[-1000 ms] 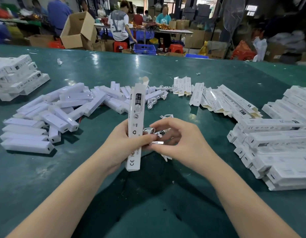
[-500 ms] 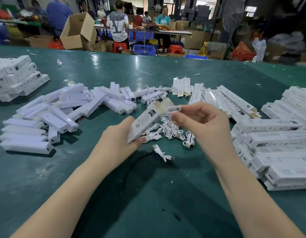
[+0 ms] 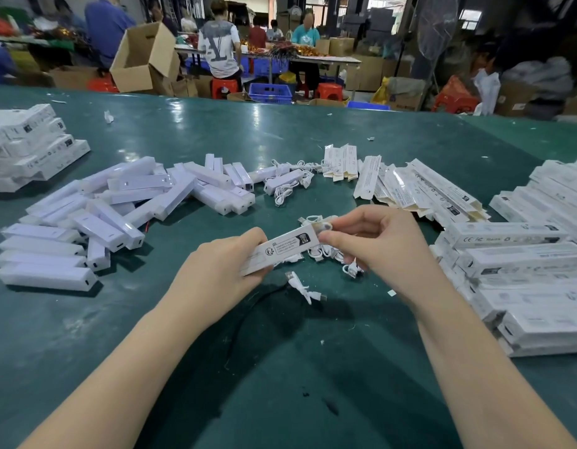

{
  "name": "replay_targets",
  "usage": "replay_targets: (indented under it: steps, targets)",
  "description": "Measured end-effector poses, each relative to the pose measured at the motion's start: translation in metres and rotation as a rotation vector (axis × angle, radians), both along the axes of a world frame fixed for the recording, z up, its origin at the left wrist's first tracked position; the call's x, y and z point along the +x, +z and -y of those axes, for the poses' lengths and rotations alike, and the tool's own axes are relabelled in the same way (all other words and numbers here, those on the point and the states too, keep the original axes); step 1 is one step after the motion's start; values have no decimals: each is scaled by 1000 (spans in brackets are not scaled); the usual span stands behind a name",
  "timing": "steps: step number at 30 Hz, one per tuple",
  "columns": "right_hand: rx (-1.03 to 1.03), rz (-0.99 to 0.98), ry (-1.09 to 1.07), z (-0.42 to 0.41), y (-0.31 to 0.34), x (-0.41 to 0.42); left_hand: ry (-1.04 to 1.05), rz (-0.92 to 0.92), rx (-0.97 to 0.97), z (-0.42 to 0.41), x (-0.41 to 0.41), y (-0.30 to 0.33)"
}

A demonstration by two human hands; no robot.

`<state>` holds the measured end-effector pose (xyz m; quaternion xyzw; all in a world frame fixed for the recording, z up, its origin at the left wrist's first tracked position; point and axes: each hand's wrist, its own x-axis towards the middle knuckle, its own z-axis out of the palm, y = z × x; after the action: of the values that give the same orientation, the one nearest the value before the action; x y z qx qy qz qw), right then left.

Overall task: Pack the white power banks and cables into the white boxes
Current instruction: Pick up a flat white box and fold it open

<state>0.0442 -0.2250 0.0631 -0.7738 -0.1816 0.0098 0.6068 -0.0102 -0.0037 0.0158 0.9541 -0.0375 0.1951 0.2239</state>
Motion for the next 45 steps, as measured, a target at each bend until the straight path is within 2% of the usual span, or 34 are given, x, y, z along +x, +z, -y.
replay_targets:
  steps: [7,12,16,21,26,30,37,39,42,43,45]
  targets:
    - [188,-5,-76,-13,-8,-5,-37,12,-9,4,1,-4]
    - [51,119,-101,-25,-15,-9,24,-18,-46,3,3,-4]
    - [18,143,-55,-26,-11,-12,69,-48,-24,4,5,-2]
    - [-80,166,-15,-21,-11,-9,69,-41,2,3,3,-1]
    - [-138,291,-15,-19,-15,-7,57,-53,-6,4,1,2]
    - [-92,342,-55,-21,-15,-6,48,-42,-13,3,-1,2]
    - [72,286,-159,-29,-18,-14,62,-60,-114,13,-2,1]
    - [96,218,-116,-35,-19,-19,95,-55,-151,14,-1,1]
    - [221,111,61,-41,-21,-24,112,-30,-188,12,-1,2]
    - [222,121,85,-42,-21,-26,114,-23,-188,11,-2,2]
    - [112,261,51,-43,-24,-29,115,-14,-186,9,-2,2]
